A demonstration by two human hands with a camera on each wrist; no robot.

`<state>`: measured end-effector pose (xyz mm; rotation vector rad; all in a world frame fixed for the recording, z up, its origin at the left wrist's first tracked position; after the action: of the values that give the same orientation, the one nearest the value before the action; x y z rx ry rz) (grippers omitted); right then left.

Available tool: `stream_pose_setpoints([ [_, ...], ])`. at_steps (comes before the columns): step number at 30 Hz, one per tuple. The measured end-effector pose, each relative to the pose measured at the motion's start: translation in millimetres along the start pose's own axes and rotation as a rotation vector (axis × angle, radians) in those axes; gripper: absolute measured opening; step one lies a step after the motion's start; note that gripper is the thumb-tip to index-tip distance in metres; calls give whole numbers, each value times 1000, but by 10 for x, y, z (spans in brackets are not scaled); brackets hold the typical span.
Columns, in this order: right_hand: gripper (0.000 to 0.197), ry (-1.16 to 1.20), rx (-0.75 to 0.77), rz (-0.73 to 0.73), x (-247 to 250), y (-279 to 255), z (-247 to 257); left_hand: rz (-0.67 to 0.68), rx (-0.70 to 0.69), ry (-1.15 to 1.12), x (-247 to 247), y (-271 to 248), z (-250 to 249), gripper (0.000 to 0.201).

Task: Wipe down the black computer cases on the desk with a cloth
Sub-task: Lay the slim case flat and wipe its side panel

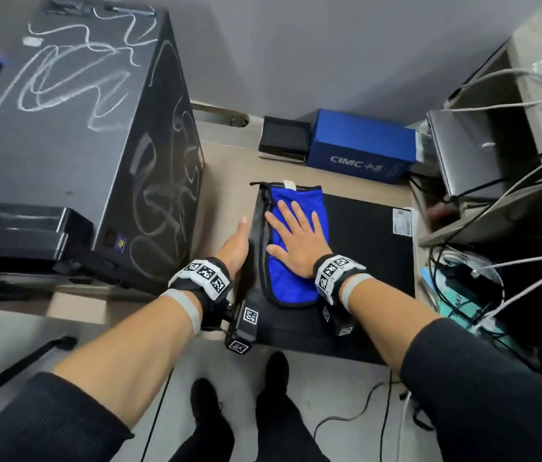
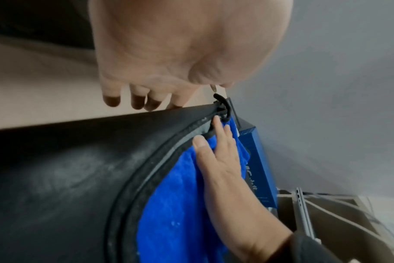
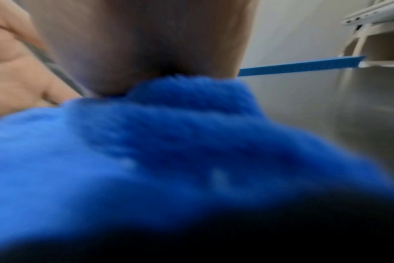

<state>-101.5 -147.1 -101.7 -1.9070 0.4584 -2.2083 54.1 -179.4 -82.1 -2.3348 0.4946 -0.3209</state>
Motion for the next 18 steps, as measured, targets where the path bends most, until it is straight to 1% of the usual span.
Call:
stream_pose_setpoints([
  [2, 73, 30, -38, 21, -4, -33, 116, 3, 24, -64, -43, -6, -18, 72],
  [3, 74, 34, -36, 27, -51, -108, 220, -10, 13, -61, -53, 12, -24, 71],
  [4, 76, 34, -8, 30, -110, -224, 347, -54, -13, -45, -31, 54, -17, 69],
  [6, 77, 33, 124, 27, -268, -532, 554, -173, -83, 48, 30, 120, -18, 61],
  [8, 74, 36, 270, 18, -379, -829, 560, -240, -122, 186, 44, 151, -22, 58],
  [10, 67, 60, 332, 3, -392, -1004, 372, -255, -136, 317, 28, 116, -50, 76],
  [11, 64, 72, 330, -19, -371, -1082, 227, -246, -158, 366, -8, 59, -80, 82],
  [12, 62, 89, 317, -41, -340, -1156, 86, -227, -185, 404, -49, 38, -81, 82],
  [15, 58, 206, 212, -104, -245, -1331, -322, -224, -284, 518, -159, -23, -51, 68],
  [17, 53, 293, 109, -234, -157, -1433, -489, -234, -318, 587, -217, -76, -19, 58],
  [18, 50, 330, 24, -306, -103, -1488, -537, -244, -350, 611, -234, -111, -16, 49],
])
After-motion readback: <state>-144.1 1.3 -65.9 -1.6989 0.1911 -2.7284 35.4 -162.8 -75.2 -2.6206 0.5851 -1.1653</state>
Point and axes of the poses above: each hand's wrist, its own y-axis towards the middle knuckle, its own x-axis out of the back of the hand, z = x × y, the point moved 3 cm from there along y, towards the middle knuckle, and after that the axes turned 6 degrees about -x, right-handed, at the moved point
